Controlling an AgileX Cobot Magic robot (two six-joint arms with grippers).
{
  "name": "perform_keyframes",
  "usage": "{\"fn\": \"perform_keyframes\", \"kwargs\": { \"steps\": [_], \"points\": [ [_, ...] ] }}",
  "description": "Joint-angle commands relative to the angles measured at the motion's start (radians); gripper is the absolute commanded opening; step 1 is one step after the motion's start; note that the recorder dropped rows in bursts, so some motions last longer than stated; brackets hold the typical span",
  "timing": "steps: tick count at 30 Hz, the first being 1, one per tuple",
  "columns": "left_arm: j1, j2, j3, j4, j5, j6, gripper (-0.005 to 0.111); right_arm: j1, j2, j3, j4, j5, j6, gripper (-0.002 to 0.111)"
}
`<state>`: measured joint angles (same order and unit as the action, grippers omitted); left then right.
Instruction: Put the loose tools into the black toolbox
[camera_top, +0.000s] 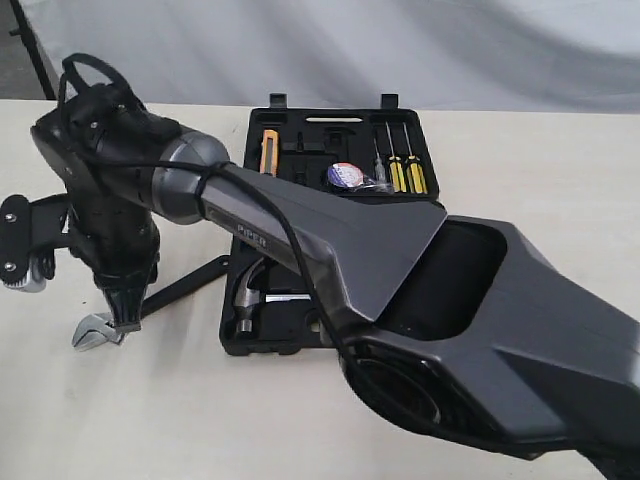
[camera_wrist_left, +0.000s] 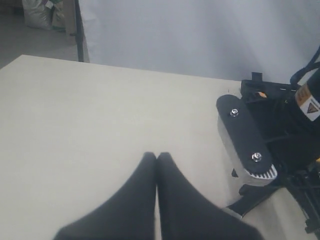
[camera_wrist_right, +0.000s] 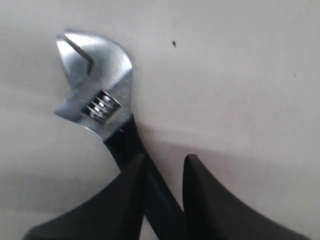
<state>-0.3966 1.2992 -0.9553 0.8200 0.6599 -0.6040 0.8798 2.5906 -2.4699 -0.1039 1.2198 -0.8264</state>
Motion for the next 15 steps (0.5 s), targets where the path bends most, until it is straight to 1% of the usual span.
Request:
{"fn": "perform_keyframes", "kwargs": {
  "steps": [1,2,3,4,5,6,10,11,12,13,15],
  "points": [
    [0.003,-0.008,0.009,-0.014,-0.017,-0.01,0.001,0.008,-0.054,0.011,-0.037,0.001,0.087,0.023],
    [0.003,-0.008,0.009,-0.014,-0.017,-0.01,0.001,0.01,-0.065,0.02,0.012,0.001,0.058,0.023],
    [0.003,-0.008,0.009,-0.014,-0.017,-0.01,0.001,0.017,-0.092,0.069,0.081,0.001,-0.028,0.021],
    [0.003,-0.008,0.009,-0.014,-0.017,-0.01,0.001,0.018,-0.1,0.091,0.077,0.001,-0.044,0.018],
    [0.003,-0.008,0.009,-0.014,-0.017,-0.01,0.001,0.013,-0.112,0.142,0.077,0.001,-0.05,0.006],
    [0.003,-0.008,0.009,-0.014,-0.017,-0.01,0.001,-0.007,-0.118,0.175,0.094,0.001,-0.05,0.0],
    [0.003,-0.008,0.009,-0.014,-0.017,-0.01,0.001,-0.078,-0.118,0.181,0.262,0.001,-0.09,0.0],
    [0.003,-0.008,0.009,-0.014,-0.017,-0.01,0.001,-0.084,-0.118,0.181,0.266,0.001,-0.087,0.0],
    [0.003,-0.008,0.009,-0.014,-0.017,-0.01,0.001,-0.086,-0.118,0.181,0.264,0.001,-0.006,0.0],
    [0.003,-0.008,0.009,-0.014,-0.017,-0.01,0.001,-0.086,-0.118,0.181,0.264,0.001,0.014,0.0],
    [0.003,-0.008,0.009,-0.014,-0.017,-0.01,0.001,-0.086,-0.115,0.181,0.264,0.001,-0.006,0.002]
  ]
}}
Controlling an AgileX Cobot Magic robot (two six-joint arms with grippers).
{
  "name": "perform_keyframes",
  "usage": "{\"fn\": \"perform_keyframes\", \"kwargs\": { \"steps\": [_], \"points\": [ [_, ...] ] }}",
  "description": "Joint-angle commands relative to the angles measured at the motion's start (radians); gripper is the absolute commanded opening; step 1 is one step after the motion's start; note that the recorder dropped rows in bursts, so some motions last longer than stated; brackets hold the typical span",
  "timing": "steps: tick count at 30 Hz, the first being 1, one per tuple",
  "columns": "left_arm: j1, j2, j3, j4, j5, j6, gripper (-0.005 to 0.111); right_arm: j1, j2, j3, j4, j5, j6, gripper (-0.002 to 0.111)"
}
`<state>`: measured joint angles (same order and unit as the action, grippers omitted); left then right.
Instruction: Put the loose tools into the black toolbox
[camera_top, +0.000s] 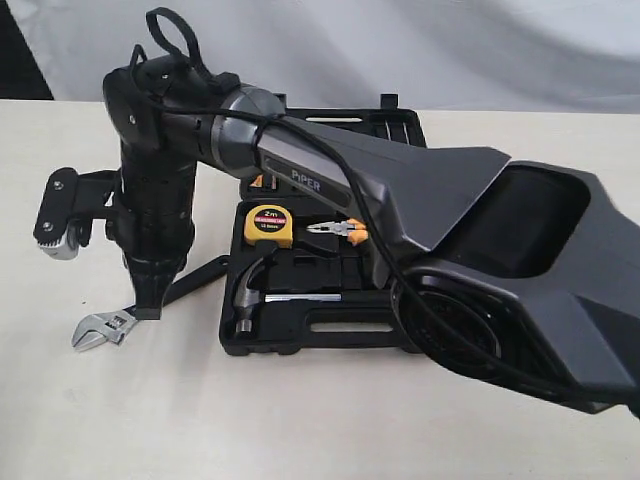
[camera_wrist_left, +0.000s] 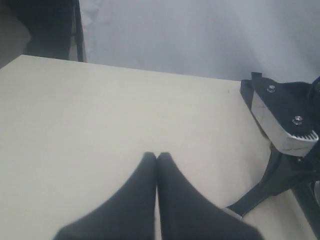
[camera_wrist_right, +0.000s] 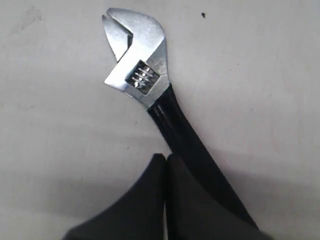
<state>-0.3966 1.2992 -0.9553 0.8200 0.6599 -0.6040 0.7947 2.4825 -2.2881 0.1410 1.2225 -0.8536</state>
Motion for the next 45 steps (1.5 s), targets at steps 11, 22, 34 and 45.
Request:
{"fn": "perform_keyframes", "kwargs": {
  "steps": [11,22,34,45],
  "points": [
    [0.003,-0.008,0.009,-0.014,-0.017,-0.01,0.001,0.01,0.073,-0.001,0.02,-0.038,-0.392,0.06],
    [0.003,-0.008,0.009,-0.014,-0.017,-0.01,0.001,0.015,0.085,-0.001,0.039,-0.172,-0.392,0.06],
    [0.003,-0.008,0.009,-0.014,-0.017,-0.01,0.001,0.015,0.162,-0.003,-0.017,-0.001,-0.279,0.006],
    [0.003,-0.008,0.009,-0.014,-0.017,-0.01,0.001,0.015,0.084,-0.003,-0.048,-0.038,-0.216,0.0]
  ]
}}
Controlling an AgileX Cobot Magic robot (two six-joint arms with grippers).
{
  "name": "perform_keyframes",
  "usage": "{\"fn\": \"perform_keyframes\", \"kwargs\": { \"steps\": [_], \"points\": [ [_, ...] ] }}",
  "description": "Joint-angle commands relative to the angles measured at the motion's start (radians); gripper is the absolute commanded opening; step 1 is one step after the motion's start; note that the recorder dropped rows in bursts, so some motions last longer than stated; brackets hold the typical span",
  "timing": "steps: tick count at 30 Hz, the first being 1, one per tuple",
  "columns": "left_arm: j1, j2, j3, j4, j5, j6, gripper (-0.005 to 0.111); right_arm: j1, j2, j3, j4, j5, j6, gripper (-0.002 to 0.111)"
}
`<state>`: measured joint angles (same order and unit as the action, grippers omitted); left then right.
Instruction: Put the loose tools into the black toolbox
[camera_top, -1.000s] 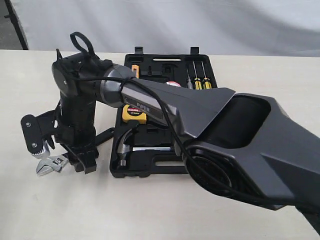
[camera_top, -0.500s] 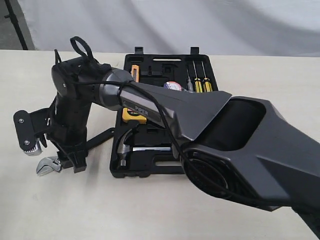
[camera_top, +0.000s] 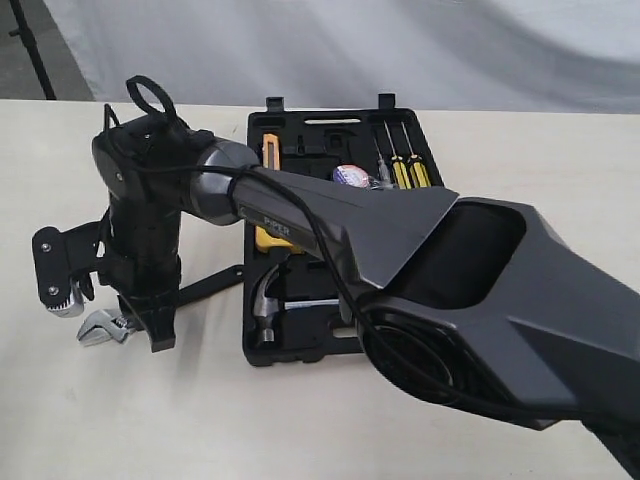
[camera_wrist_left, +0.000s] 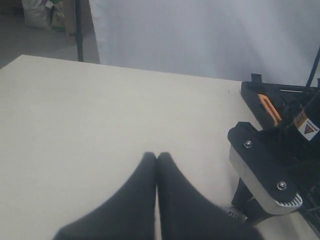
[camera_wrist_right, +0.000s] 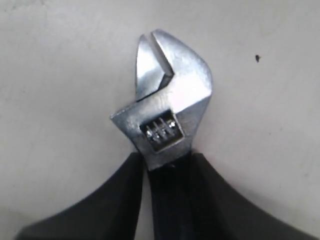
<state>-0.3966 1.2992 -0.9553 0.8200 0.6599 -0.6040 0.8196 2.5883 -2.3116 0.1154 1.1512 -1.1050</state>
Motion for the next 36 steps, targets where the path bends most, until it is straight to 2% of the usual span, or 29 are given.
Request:
{"fn": "perform_keyframes", "kwargs": {
  "steps": [1,5,14,17,20,23,31,36],
  "points": [
    [0.003,-0.008,0.009,-0.014,-0.017,-0.01,0.001,-0.01,-0.041,0.021,-0.001,0.009,0.035,0.0],
    [0.003,-0.008,0.009,-0.014,-0.017,-0.01,0.001,-0.01,-0.095,0.021,0.092,-0.022,0.032,0.0],
    [0.003,-0.008,0.009,-0.014,-0.017,-0.01,0.001,-0.01,-0.112,0.023,0.082,-0.032,0.096,0.001],
    [0.003,-0.008,0.009,-0.014,-0.017,-0.01,0.001,-0.012,-0.09,0.023,0.055,-0.03,0.097,0.013],
    [0.003,-0.008,0.009,-0.014,-0.017,-0.01,0.001,-0.012,-0.068,0.023,0.055,-0.049,0.097,0.038],
    [0.003,-0.008,0.009,-0.014,-0.017,-0.01,0.001,-0.012,-0.057,0.023,0.048,-0.052,0.097,0.052],
    [0.003,-0.008,0.009,-0.014,-0.017,-0.01,0.001,-0.063,-0.029,0.023,0.046,-0.073,0.238,0.053],
    [0.003,-0.008,0.009,-0.014,-0.017,-0.01,0.001,-0.074,0.026,0.023,0.095,-0.004,0.265,0.053]
  ]
}}
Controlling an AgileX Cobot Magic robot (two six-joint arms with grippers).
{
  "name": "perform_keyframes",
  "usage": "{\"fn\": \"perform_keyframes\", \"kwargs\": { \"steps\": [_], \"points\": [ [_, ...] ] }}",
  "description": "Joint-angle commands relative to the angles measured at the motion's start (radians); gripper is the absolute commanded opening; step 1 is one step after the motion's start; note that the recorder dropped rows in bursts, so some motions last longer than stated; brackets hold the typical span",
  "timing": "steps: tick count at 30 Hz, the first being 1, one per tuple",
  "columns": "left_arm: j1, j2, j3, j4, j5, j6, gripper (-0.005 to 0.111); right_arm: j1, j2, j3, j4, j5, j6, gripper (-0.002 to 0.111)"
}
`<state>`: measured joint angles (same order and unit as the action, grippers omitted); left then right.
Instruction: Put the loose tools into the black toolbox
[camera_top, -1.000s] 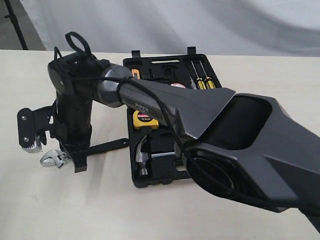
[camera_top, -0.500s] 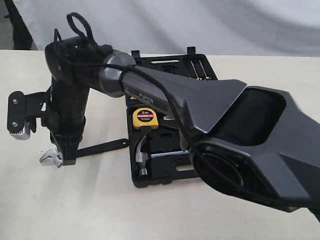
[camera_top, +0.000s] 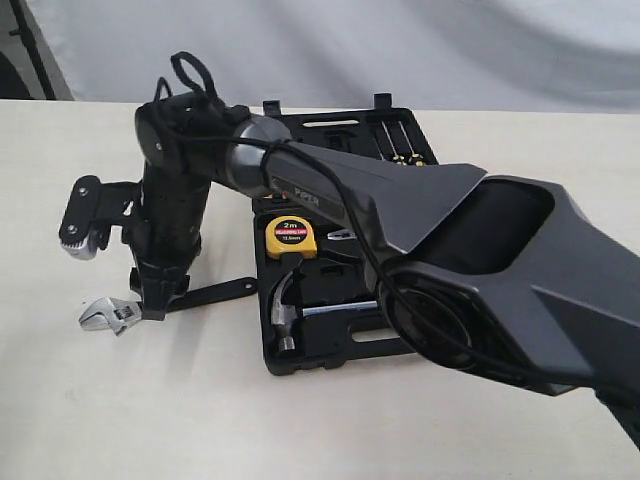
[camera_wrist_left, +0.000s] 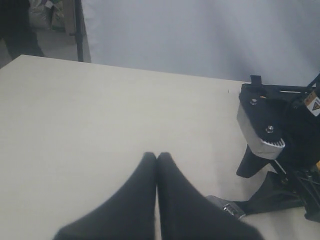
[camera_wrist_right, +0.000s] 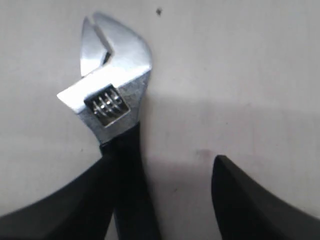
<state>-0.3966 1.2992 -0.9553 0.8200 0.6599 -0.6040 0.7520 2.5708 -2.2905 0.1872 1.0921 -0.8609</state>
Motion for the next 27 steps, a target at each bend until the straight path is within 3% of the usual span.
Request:
{"fn": "perform_keyframes", "kwargs": {
  "steps": [1,8,17,27],
  "points": [
    [0.003,-0.008,0.009,-0.014,-0.017,-0.01,0.001,-0.005,0.055,0.001,0.023,0.068,0.021,0.053],
    [0.003,-0.008,0.009,-0.014,-0.017,-0.01,0.001,-0.003,0.062,-0.011,0.004,0.086,0.017,0.053],
    [0.003,-0.008,0.009,-0.014,-0.017,-0.01,0.001,-0.003,0.033,-0.196,0.076,0.123,0.069,0.053],
    [0.003,-0.008,0.009,-0.014,-0.017,-0.01,0.001,0.0,0.108,-0.206,0.084,0.129,0.052,0.053]
  ]
}}
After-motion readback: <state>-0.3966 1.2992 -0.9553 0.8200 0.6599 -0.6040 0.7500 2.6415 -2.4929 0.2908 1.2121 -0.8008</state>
